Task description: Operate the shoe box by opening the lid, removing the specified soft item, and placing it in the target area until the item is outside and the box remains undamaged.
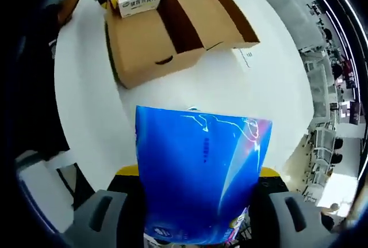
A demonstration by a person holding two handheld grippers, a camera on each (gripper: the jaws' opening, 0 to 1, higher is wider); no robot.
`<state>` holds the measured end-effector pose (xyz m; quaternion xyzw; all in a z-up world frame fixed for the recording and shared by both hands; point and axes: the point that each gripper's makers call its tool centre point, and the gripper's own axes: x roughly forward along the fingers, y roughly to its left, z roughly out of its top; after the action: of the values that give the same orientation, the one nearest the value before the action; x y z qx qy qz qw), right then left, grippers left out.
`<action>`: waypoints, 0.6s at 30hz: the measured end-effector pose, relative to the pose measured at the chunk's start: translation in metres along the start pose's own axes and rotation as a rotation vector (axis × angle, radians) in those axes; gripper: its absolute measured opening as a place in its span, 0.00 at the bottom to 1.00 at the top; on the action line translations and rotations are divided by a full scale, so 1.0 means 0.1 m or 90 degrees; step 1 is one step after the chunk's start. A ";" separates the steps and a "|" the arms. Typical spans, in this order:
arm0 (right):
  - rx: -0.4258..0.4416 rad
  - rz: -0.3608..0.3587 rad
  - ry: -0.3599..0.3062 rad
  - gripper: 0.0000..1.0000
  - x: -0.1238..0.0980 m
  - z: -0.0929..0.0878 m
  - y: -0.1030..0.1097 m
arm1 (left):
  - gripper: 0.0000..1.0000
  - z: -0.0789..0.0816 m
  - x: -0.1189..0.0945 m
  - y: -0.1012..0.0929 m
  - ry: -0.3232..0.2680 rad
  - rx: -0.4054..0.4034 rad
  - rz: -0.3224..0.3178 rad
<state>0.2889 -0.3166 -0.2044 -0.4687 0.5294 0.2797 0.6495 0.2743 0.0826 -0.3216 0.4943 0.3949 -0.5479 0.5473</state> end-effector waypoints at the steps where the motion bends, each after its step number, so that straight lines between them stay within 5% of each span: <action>1: -0.004 0.000 0.000 0.72 0.02 -0.01 -0.01 | 0.04 0.00 0.00 0.00 0.000 0.000 0.000; 18: -0.110 0.041 -0.003 0.72 0.28 -0.08 0.04 | 0.04 0.00 0.00 0.00 0.004 0.003 0.003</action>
<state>0.2899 -0.3262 -0.2318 -0.5050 0.5166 0.3463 0.5984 0.2742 0.0830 -0.3215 0.4981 0.3944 -0.5459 0.5462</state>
